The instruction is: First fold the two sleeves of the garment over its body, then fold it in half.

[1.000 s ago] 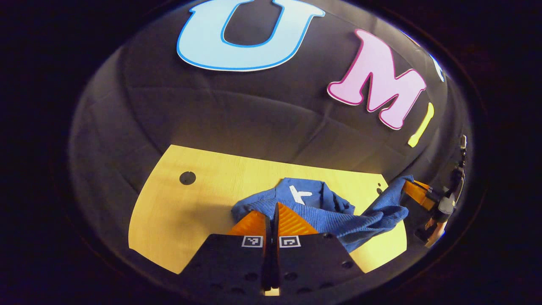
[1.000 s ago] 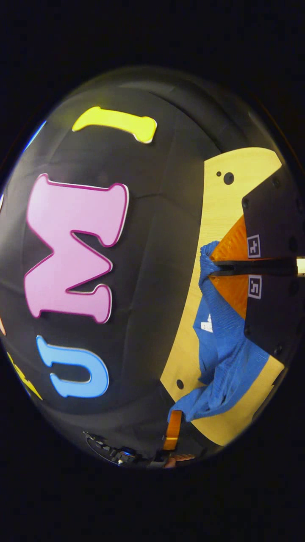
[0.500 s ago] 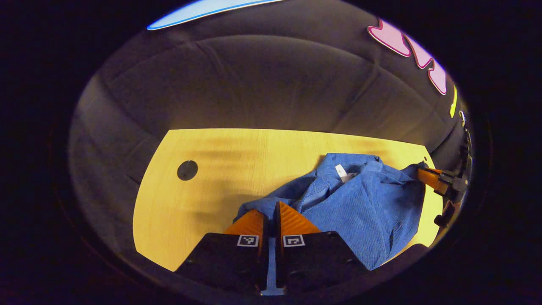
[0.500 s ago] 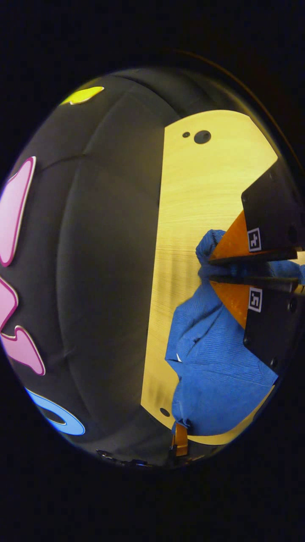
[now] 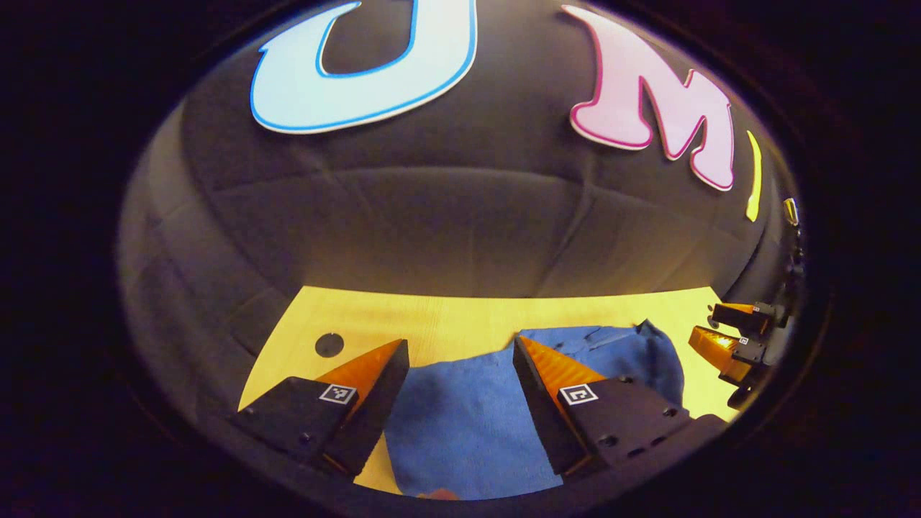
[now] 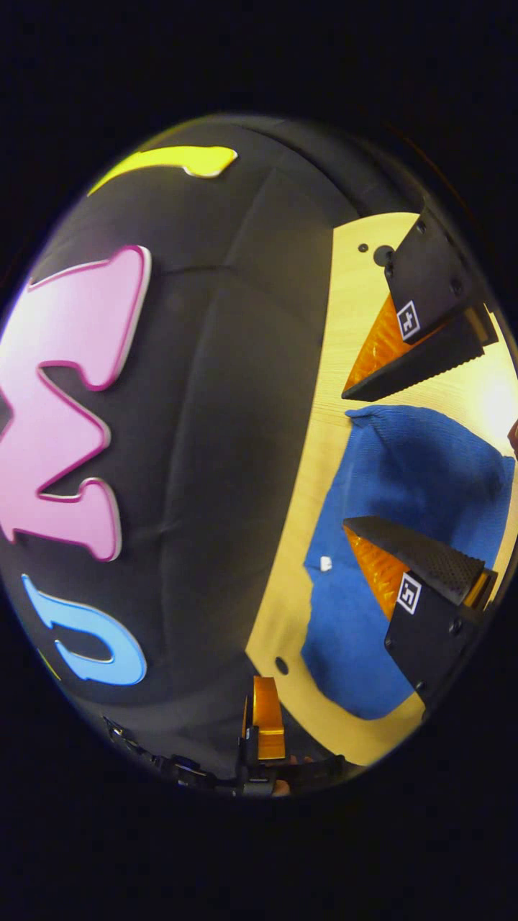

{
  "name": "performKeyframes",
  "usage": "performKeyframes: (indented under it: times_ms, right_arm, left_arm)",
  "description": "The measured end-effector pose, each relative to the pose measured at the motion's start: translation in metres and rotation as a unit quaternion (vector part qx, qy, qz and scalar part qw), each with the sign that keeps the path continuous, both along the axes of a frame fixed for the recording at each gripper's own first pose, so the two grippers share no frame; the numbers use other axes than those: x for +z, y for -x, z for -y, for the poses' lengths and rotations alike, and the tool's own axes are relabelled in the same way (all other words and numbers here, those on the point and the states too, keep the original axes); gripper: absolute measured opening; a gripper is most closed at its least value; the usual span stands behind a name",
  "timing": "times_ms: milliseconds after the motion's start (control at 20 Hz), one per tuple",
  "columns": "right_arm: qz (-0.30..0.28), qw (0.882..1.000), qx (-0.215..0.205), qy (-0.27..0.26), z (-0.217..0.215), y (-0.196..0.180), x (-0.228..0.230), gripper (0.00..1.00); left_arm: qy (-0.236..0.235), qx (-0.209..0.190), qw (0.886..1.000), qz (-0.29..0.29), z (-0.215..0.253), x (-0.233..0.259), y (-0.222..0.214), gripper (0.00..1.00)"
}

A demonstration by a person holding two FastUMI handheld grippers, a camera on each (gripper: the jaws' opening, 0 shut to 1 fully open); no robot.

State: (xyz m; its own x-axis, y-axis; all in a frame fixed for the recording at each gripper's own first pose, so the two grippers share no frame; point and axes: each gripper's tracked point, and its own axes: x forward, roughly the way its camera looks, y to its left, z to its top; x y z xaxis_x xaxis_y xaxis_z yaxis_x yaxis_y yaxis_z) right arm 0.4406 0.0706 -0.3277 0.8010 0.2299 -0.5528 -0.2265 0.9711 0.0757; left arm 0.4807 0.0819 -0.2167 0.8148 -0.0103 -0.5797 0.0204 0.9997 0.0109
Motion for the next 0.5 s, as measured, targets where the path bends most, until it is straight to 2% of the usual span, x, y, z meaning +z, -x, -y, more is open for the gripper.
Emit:
performKeyframes:
  times_ms: [250, 450, 500]
  right_arm:
    - [0.107, 0.993, -0.022, -0.036, 0.003, 0.039, 0.108, 1.00]
    - [0.181, 0.982, -0.032, -0.040, 0.005, 0.101, 0.190, 1.00]
    - [0.192, 0.980, -0.036, -0.045, 0.005, 0.121, 0.205, 0.97]
  left_arm:
    - [-0.029, -0.017, 0.996, 0.080, 0.024, 0.075, 0.056, 0.85]
    - [-0.006, -0.013, 0.991, 0.134, 0.044, 0.130, 0.132, 0.84]
    - [-0.002, -0.008, 0.990, 0.142, 0.047, 0.139, 0.155, 0.84]
